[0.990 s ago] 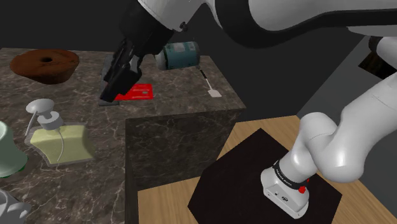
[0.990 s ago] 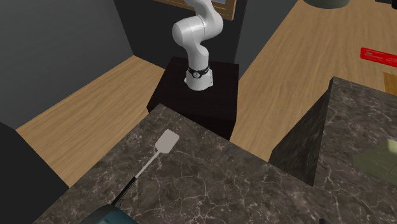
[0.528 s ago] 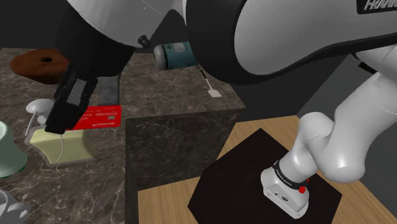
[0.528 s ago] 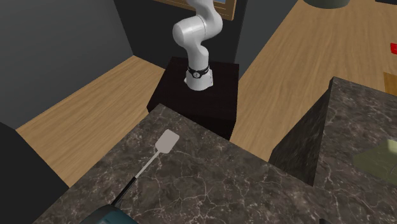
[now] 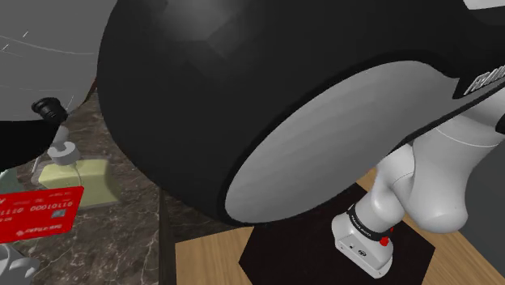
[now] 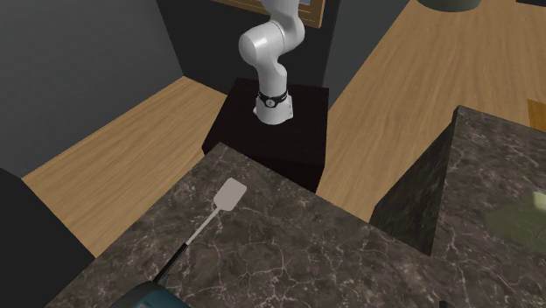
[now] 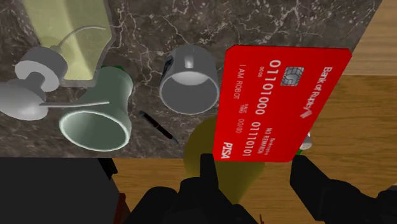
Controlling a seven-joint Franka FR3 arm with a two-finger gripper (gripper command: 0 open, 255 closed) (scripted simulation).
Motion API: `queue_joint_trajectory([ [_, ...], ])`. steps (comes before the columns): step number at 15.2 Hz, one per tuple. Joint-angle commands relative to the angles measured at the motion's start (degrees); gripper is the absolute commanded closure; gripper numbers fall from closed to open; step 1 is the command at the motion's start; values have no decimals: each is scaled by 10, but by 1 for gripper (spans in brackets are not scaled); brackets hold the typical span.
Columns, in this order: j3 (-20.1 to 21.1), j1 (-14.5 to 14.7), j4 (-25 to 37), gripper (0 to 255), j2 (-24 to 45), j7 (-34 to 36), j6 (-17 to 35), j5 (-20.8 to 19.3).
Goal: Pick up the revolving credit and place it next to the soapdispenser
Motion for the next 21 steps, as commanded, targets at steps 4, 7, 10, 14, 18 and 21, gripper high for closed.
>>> queue_joint_trajectory([
  [4,-1,4,-28,255,4,10,32,-7],
  [7,-2,3,-52,255,4,11,56,-8],
  [10,-2,2,-74,255,5,13,78,-10],
  [14,-4,2,-100,255,8,16,108,-14],
  [18,-6,2,-124,255,13,20,137,-18],
  [21,-8,3,-140,255,18,24,158,-23],
])
